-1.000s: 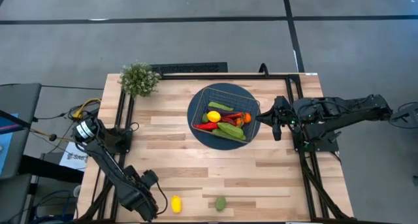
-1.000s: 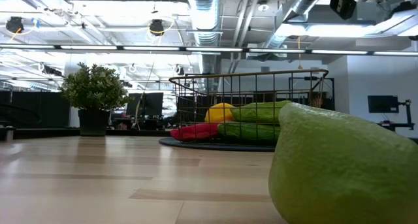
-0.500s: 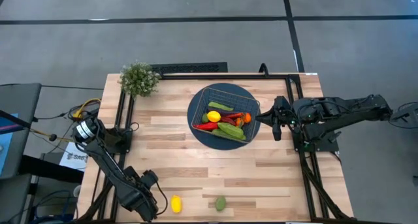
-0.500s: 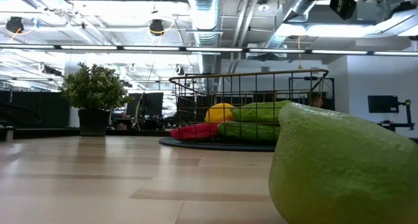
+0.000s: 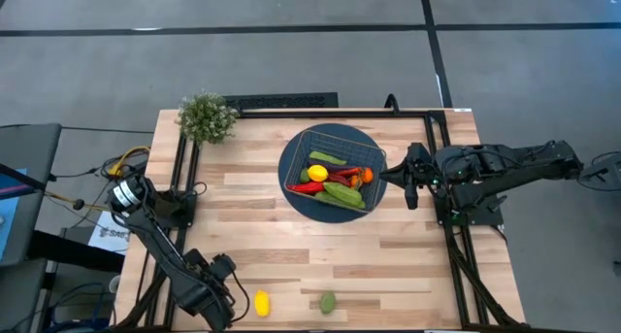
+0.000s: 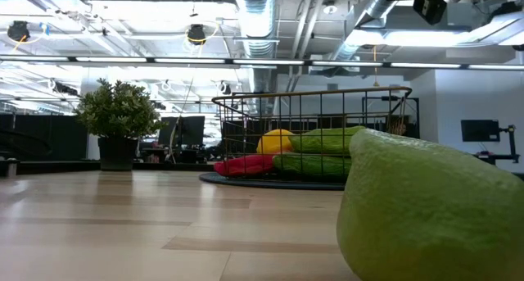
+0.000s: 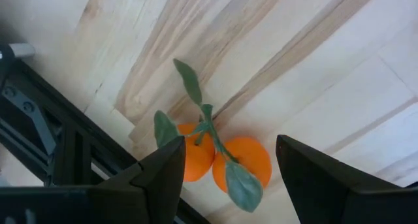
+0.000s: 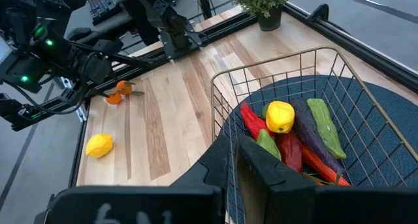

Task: Build produce basket
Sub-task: Put the orange tangerine into the wire basket

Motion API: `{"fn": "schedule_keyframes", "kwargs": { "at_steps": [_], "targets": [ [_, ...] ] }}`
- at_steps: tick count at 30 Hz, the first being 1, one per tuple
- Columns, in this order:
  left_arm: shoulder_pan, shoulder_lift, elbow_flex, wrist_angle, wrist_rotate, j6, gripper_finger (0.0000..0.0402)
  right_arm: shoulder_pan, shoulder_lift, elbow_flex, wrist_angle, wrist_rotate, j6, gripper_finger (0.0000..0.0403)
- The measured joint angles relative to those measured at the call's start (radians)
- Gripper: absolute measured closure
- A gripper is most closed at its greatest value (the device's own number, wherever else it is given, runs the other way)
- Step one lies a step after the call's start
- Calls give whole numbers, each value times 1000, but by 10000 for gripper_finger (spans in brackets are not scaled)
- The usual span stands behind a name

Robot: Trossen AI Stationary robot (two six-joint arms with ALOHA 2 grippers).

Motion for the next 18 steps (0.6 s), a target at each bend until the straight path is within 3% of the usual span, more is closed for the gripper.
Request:
{"fn": "schedule_keyframes", "kwargs": {
  "at_steps": [18],
  "targets": [
    [-12,0,0,23,-3,-18,176,0,0,0,0,0,3,353]
  ]
}}
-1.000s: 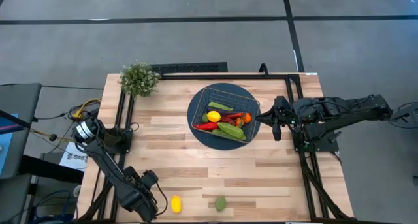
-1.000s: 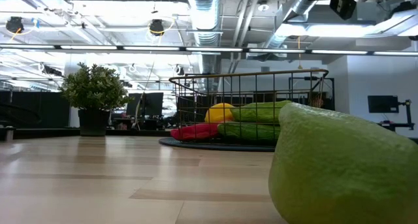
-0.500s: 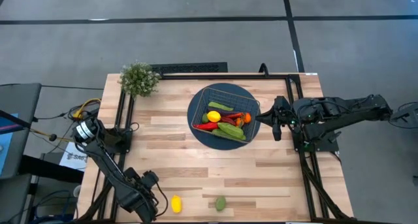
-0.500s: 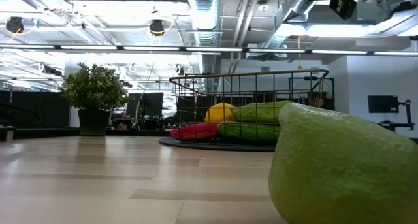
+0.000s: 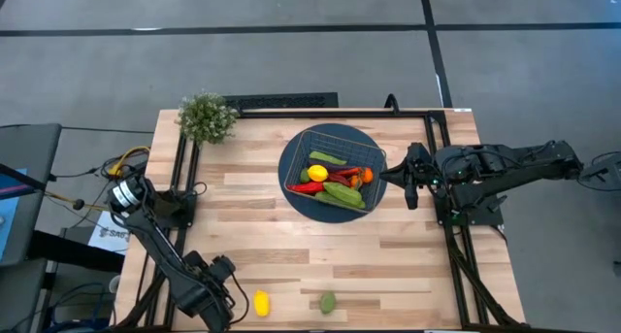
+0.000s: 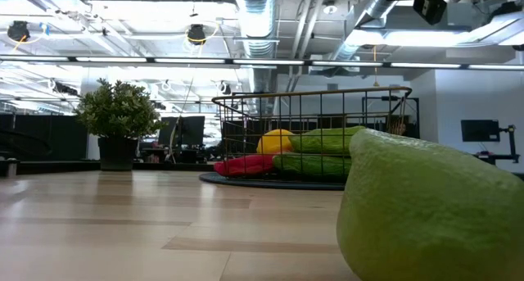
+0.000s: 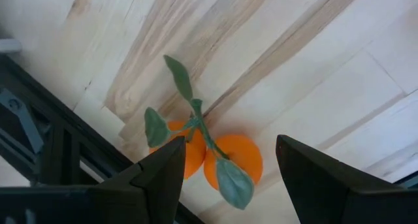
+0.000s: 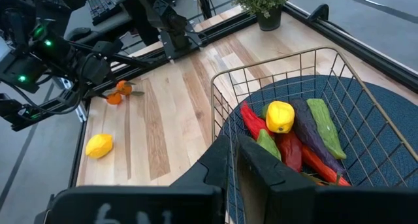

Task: Build produce basket
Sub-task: Put the orange tangerine into the wire basket

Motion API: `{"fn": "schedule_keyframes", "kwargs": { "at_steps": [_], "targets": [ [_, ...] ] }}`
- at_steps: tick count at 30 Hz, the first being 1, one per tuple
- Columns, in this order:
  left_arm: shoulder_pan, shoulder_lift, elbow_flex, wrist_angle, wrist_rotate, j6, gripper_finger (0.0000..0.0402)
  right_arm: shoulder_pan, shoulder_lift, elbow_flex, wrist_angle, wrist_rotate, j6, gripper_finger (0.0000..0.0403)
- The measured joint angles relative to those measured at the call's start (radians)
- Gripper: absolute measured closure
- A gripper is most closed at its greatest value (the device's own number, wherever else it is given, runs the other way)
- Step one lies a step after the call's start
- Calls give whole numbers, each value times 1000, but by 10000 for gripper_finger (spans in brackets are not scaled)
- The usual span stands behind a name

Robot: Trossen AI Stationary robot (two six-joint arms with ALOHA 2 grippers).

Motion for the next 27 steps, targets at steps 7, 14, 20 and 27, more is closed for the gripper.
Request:
{"fn": "schedule_keyframes", "kwargs": {
  "at_steps": [7,14,20,27],
  "targets": [
    [-8,0,0,20,-3,-26,176,0,0,0,1,0,17,353],
    [-7,0,0,22,-13,-35,176,0,0,0,1,0,39,353],
    [-8,0,0,23,-20,-36,176,1,0,0,1,0,42,353],
    [-14,0,-32,98,-19,-13,176,1,0,0,1,0,41,353]
  ]
}}
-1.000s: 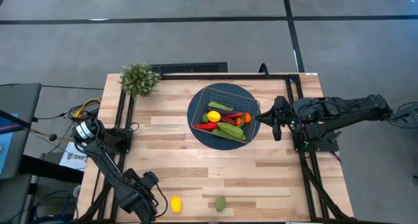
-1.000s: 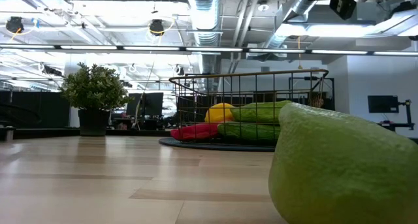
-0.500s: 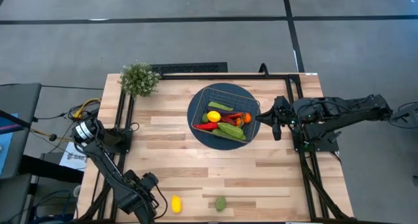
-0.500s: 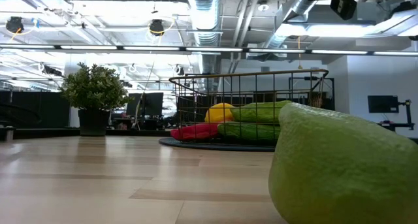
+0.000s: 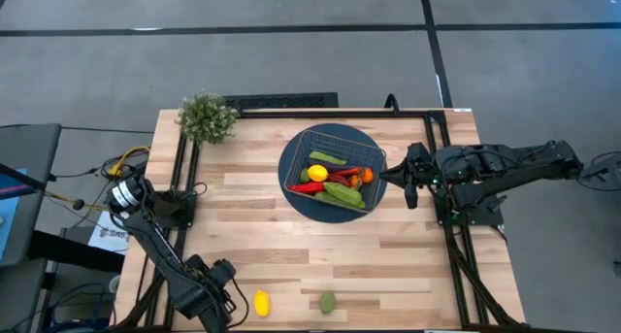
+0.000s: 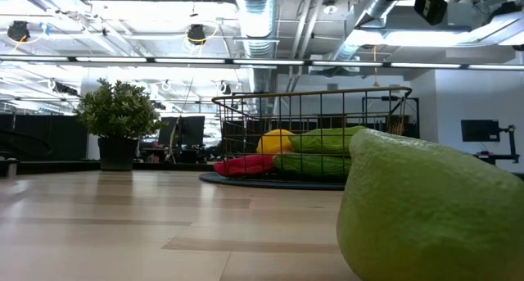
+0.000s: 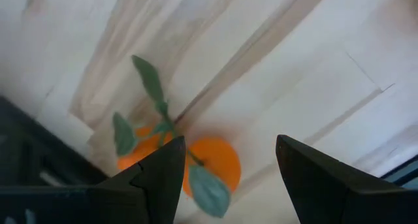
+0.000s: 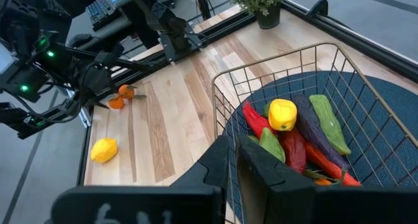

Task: Build produce basket
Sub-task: Put the orange tangerine into the wire basket

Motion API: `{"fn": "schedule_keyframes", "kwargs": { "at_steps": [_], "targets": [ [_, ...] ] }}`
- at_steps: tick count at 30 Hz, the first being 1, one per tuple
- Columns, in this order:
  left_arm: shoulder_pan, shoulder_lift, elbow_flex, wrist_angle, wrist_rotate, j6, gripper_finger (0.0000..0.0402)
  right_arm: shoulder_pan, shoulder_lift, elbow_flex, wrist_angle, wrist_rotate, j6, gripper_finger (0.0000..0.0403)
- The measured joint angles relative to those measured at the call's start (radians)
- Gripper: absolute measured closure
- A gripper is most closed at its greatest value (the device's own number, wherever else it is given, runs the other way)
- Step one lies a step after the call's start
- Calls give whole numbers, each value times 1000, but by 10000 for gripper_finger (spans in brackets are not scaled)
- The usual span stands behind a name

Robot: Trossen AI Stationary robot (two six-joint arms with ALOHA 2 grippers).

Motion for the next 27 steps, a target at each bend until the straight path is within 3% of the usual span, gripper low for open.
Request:
{"fn": "schedule_keyframes", "kwargs": {
  "at_steps": [4,11,17,22,27],
  "targets": [
    [0,0,-48,40,-1,2,176,0,0,0,0,0,0,353],
    [30,0,-59,-30,35,72,176,0,0,0,2,0,16,353],
    [84,0,1,-73,16,121,176,0,0,0,14,0,27,353],
    [97,-1,54,-228,63,56,176,0,0,0,36,0,27,353],
    [76,-1,56,-280,105,-32,176,0,0,0,35,0,26,353]
  ]
}}
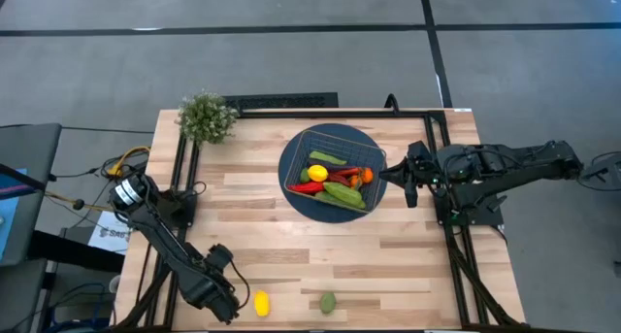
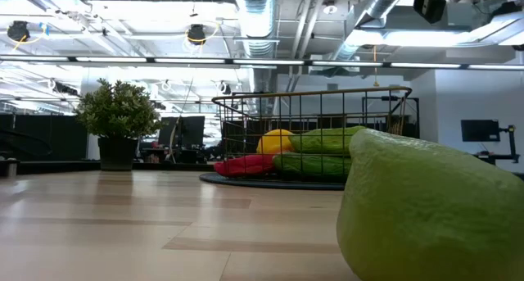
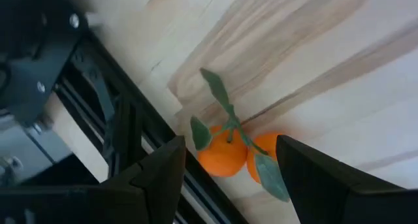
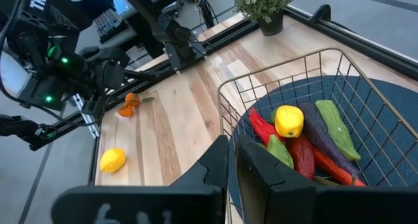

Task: Build produce basket
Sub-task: Put the orange tangerine into the wire basket

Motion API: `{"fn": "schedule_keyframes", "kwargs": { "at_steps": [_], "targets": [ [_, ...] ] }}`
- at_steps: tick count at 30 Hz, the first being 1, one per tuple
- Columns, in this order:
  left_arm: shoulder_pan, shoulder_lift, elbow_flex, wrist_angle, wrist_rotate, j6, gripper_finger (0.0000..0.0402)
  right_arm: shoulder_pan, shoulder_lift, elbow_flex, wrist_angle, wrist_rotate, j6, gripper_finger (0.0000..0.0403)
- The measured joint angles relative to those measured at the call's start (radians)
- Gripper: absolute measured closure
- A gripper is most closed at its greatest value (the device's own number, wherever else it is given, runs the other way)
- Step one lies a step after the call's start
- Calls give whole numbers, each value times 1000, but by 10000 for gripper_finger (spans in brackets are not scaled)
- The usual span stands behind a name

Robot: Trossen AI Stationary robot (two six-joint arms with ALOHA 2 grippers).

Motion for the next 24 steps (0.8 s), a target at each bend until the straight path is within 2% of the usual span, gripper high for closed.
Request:
{"fn": "schedule_keyframes", "kwargs": {
  "at_steps": [4,10,17,24],
  "targets": [
    [-14,0,-6,19,6,-67,176,0,0,0,-1,0,-1,353],
    [-46,0,-72,172,32,-121,176,0,0,0,-1,0,-8,353],
    [-55,0,-121,141,51,-130,176,0,0,0,-1,0,-11,353],
    [-57,0,-215,318,54,-126,176,0,0,0,0,0,-10,353]
  ]
}}
